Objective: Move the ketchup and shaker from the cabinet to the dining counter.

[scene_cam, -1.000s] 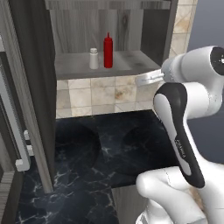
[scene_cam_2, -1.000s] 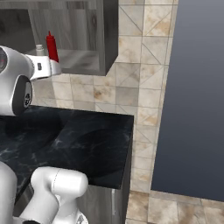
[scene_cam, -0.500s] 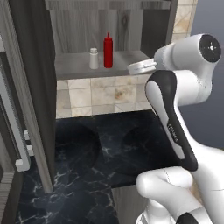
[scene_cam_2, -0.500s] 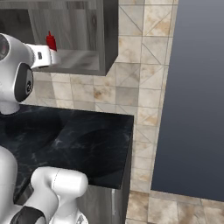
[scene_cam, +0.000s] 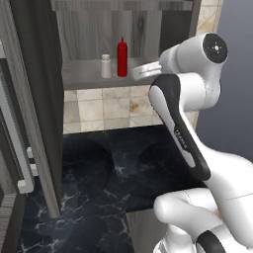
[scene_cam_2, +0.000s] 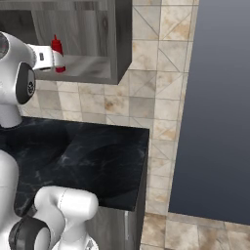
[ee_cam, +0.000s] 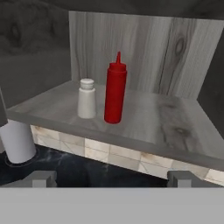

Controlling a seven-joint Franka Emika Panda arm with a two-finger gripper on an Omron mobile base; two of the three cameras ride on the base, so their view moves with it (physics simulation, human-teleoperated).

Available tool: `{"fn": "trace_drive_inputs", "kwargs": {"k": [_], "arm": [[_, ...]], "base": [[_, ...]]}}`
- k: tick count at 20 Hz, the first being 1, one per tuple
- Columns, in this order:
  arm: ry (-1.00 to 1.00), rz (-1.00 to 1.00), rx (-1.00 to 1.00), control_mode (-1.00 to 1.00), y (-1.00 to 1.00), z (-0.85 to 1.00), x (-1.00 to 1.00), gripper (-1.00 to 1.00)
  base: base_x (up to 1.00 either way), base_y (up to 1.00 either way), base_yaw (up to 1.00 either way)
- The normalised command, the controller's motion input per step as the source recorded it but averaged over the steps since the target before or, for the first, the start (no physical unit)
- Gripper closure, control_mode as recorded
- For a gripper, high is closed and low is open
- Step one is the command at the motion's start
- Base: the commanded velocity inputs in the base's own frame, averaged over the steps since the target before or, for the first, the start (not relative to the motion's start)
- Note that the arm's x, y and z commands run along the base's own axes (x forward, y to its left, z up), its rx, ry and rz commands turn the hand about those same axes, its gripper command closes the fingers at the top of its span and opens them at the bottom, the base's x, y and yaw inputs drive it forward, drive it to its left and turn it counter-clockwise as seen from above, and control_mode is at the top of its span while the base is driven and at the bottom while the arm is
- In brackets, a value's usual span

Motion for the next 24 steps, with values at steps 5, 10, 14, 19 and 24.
{"fn": "trace_drive_inputs", "kwargs": {"k": [5,10,14,19,24], "arm": [[0.0,0.0,0.0,-1.0,0.07,0.0,0.32,-1.0],[0.0,0.0,0.0,-1.0,0.04,0.0,0.36,-1.0],[0.0,0.01,0.01,-1.0,0.0,0.0,0.3,-1.0],[0.0,0.03,0.01,-1.0,0.0,0.0,0.25,-1.0],[0.0,0.04,0.0,-1.0,0.01,0.0,0.16,-1.0]], "base": [[0.0,0.0,0.0],[0.0,0.0,0.0],[0.0,0.0,0.0],[0.0,0.0,0.0],[0.0,0.0,0.0]]}}
